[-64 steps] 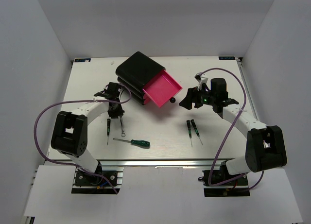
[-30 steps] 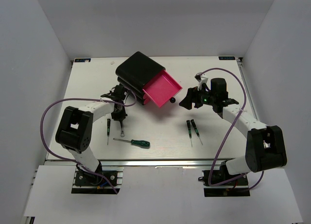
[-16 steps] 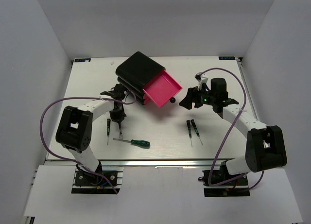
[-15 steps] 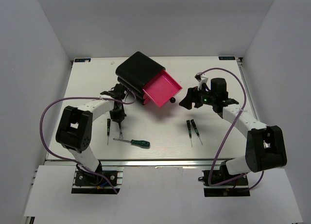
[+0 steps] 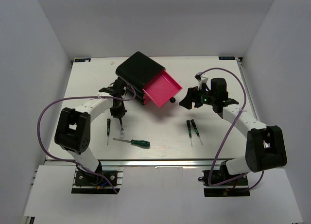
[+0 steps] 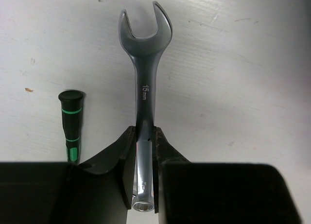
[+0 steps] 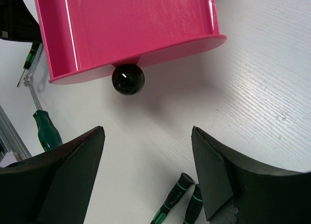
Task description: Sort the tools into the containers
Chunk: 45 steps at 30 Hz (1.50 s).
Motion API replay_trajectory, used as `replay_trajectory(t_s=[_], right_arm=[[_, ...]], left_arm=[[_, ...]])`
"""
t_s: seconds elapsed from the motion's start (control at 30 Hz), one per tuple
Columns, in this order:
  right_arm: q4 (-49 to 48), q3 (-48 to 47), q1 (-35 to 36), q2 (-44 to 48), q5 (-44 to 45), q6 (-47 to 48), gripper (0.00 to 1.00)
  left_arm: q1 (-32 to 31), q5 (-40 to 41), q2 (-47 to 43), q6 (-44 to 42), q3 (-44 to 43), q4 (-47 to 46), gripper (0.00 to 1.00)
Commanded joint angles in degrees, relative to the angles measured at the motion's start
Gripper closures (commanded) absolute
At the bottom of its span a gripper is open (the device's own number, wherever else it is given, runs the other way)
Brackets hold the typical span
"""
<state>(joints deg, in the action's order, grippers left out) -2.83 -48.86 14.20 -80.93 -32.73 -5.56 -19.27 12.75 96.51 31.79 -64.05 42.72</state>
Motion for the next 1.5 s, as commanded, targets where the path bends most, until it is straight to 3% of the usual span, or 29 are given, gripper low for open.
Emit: replay_trajectory(t_s=[0.0, 0.83, 1.47], right_arm=[[-1.7, 0.7, -0.4, 2.1, 0.0, 0.0, 0.22], [-2.2, 0.6, -0.4, 1.8, -0.8, -0.1, 0.23], [-3.0, 2.1, -0.3, 3.1, -0.9, -0.4, 0.22]], left_arm=[[-0.2, -1.3, -4.4, 1.2, -2.7, 1.1, 1.0], [-0.2, -12.8, -21.7, 2.7, -2.9, 7.7, 1.0], [-2.4, -17.7, -21.5, 4.7, -10.3, 9.6, 1.0]])
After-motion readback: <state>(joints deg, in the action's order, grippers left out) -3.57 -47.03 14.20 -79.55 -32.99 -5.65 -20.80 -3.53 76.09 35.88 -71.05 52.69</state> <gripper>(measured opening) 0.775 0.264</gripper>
